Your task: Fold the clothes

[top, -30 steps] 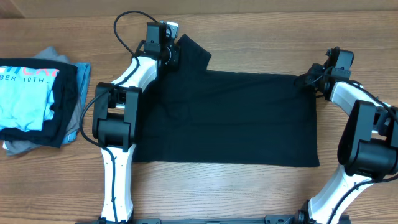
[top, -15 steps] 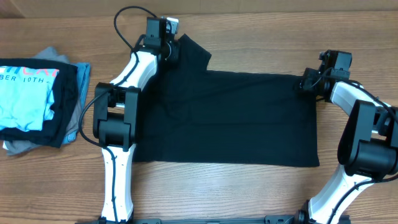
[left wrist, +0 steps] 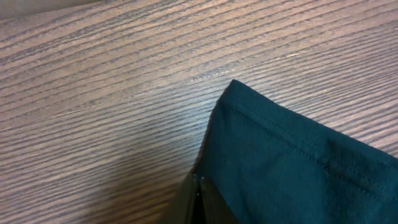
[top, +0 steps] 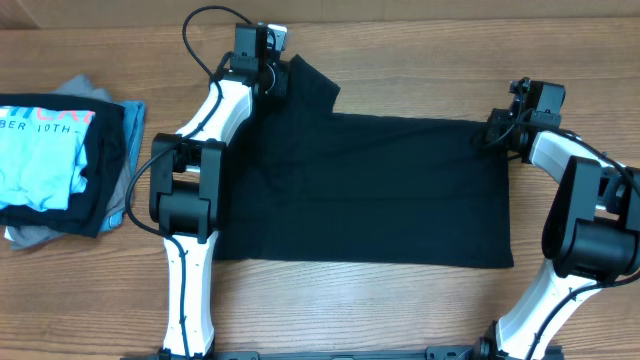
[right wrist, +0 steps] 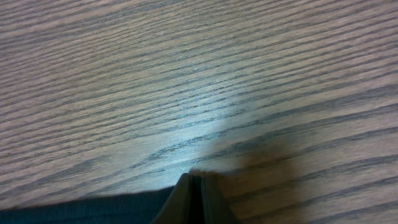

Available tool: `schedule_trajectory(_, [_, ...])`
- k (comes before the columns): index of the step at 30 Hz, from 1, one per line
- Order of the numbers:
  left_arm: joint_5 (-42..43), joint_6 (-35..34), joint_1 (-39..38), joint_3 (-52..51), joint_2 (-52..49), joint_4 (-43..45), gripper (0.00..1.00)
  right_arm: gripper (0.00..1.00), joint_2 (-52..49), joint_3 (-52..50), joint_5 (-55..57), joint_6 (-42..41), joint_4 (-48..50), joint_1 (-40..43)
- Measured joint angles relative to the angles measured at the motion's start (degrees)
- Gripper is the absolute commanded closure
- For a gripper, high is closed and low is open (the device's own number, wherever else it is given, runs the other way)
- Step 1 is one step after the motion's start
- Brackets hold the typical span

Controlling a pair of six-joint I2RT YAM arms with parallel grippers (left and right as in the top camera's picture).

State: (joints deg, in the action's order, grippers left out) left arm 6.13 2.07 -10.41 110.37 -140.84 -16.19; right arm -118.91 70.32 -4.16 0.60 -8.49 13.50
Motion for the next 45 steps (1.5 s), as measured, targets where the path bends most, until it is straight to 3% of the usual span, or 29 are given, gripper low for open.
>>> schedule_trajectory(8, [0.0, 0.0, 0.0, 4.2, -0.1, -5.9, 0.96, 0.96, 0.0, 0.0, -0.1, 0.0, 0.2, 0.0])
schedule_trajectory(9, [0.0, 0.0, 0.0, 5.1, -0.1, -6.8, 0.81, 0.96, 0.0, 0.0, -0.1, 0.0, 0.3, 0.0])
schedule_trajectory(10, [0.0, 0.0, 0.0, 6.2, -0.1, -7.5, 0.59, 0.96, -0.1, 0.0, -0.1, 0.0, 0.3, 0.0])
schedule_trajectory(11, [0.0, 0.2, 0.0, 7.2, -0.1, -8.0, 0.48, 0.96, -0.1, 0.0, -0.1, 0.0, 0.3, 0.0])
schedule_trajectory(14, [0.6, 0.0, 0.0, 9.2, -0.1, -8.5, 0.49, 0.96, -0.1, 0.0, -0.1, 0.0, 0.3, 0.0])
schedule_trajectory(20, [2.7, 0.4, 0.0, 9.4, -0.1, -10.4, 0.40, 0.96, -0.1, 0.0, -0.1, 0.0, 0.4, 0.0])
schedule_trajectory(28, [2.1, 1.6, -0.6, 9.4, -1.6, -9.6, 0.52, 0.96, -0.1, 0.0, -0.1, 0.0, 0.3, 0.0])
schedule_trajectory(35, [-0.6, 2.8, -1.9, 9.9, -6.3, -7.6, 0.53, 0.96, -0.1, 0.0, -0.2, 0.0, 0.1, 0.0])
schedule_trajectory(41, [-0.8, 2.9, -2.0, 10.0, -6.5, -7.4, 0.90, 0.96, -0.1, 0.0, -0.2, 0.0, 0.1, 0.0])
schedule_trajectory(45, [-1.0, 2.9, -2.0, 10.0, -6.5, -7.4, 0.96, 0.96, -0.1, 0.0, -0.1, 0.0, 0.1, 0.0])
